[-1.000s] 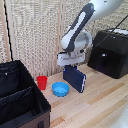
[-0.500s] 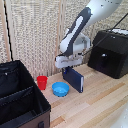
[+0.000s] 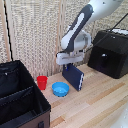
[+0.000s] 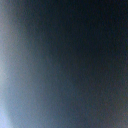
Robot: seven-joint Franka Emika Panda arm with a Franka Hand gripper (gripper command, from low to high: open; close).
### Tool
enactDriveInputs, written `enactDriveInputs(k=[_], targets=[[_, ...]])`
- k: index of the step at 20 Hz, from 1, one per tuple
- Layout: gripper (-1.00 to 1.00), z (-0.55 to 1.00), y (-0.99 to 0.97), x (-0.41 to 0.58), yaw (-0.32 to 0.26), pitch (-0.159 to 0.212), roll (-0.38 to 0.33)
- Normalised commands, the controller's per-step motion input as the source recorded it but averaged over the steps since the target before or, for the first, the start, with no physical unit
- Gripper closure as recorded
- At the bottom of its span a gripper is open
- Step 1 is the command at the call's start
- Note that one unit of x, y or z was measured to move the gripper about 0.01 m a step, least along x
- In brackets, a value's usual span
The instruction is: Discover the targeted book and set your gripper to the appropriate amplitude. Smoothly guide your gripper in the direction of the book and snatch it firmly. Search for the back section of the caddy. Move the held book towards the back section and lightly deposit it inside.
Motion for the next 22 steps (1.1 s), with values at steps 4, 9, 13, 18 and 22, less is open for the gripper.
enactDriveInputs(k=[4, 9, 13, 18, 22], targets=[[1.0, 1.0, -0.28, 0.178, -0.042, 0.002, 0.0], [1.0, 0.91, -0.03, 0.05, -0.22, -0.004, 0.016], [1.0, 0.68, 0.0, -0.004, -0.352, -0.005, 0.013], [1.0, 0.66, -0.01, -0.009, -0.358, 0.0, 0.044], [1.0, 0.62, -0.01, -0.012, -0.354, 0.0, 0.07]])
